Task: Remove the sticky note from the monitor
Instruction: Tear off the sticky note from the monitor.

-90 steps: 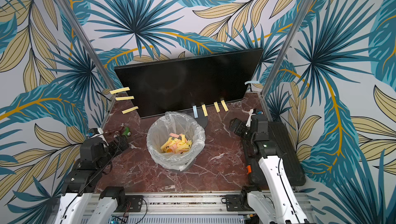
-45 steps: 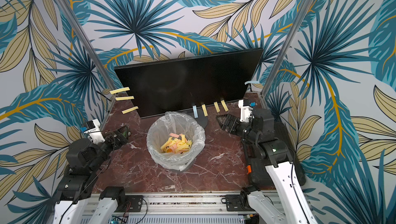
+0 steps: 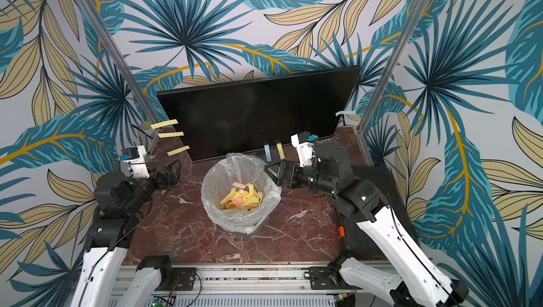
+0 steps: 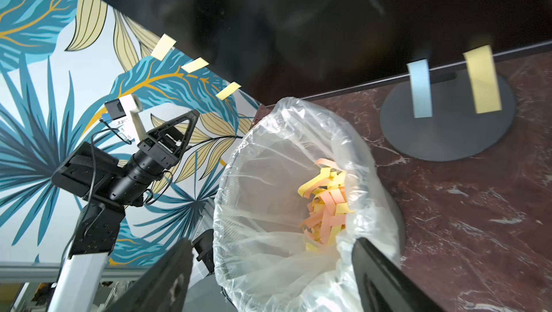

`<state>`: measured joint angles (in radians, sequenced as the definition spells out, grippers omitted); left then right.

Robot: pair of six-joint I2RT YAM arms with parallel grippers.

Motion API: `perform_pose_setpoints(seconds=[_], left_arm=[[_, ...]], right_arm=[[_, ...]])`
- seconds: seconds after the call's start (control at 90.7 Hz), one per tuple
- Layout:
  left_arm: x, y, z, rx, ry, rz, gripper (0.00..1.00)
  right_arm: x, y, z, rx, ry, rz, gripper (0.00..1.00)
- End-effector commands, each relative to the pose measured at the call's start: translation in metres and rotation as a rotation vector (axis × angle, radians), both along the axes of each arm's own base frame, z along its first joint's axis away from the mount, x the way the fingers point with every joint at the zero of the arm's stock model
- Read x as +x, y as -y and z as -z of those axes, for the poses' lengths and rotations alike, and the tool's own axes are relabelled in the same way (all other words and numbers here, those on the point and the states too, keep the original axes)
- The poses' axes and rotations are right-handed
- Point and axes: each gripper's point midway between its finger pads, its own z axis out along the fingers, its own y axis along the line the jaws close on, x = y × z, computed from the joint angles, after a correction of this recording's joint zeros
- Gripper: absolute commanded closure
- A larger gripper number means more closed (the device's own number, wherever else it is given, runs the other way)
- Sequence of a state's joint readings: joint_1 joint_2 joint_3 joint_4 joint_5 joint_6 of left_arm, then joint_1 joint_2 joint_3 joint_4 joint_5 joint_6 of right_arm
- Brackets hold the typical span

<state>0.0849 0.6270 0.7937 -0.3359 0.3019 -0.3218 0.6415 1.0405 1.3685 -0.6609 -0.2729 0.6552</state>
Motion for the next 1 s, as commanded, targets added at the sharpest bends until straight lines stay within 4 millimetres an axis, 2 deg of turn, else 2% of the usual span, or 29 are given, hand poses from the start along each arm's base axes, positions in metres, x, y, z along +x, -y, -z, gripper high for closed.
perform_pose_setpoints(seconds=[0.0, 0.121, 0.165, 0.287, 0.463, 0.716, 0.992], left_arm=[[-0.005, -0.004, -0.003, 0.003, 0.091, 0.009, 0.00], [-0.001, -0.012, 0.003, -0.041, 0.131, 0.003, 0.00], [0.003, -0.014, 0.002, -0.061, 0.147, 0.008, 0.00], [0.012, -0.020, 0.000, -0.099, 0.170, 0.038, 0.00], [0.027, -0.026, -0.002, -0.135, 0.185, 0.071, 0.00], [0.044, -0.020, -0.010, -0.166, 0.177, 0.168, 0.00], [0.055, -0.020, 0.001, -0.179, 0.143, 0.192, 0.01]], right_arm=[[-0.001, -0.021, -0.008, -0.012, 0.034, -0.025, 0.14], [-0.002, -0.045, -0.010, -0.041, 0.054, -0.072, 0.14], [-0.010, -0.057, -0.011, -0.043, 0.057, -0.113, 0.14], [-0.013, -0.072, -0.010, -0.054, 0.058, -0.146, 0.14], [-0.013, -0.076, -0.002, -0.074, 0.049, -0.153, 0.14], [-0.012, -0.081, 0.003, -0.086, 0.039, -0.165, 0.14], [-0.003, -0.092, 0.005, -0.077, 0.045, -0.168, 0.13]])
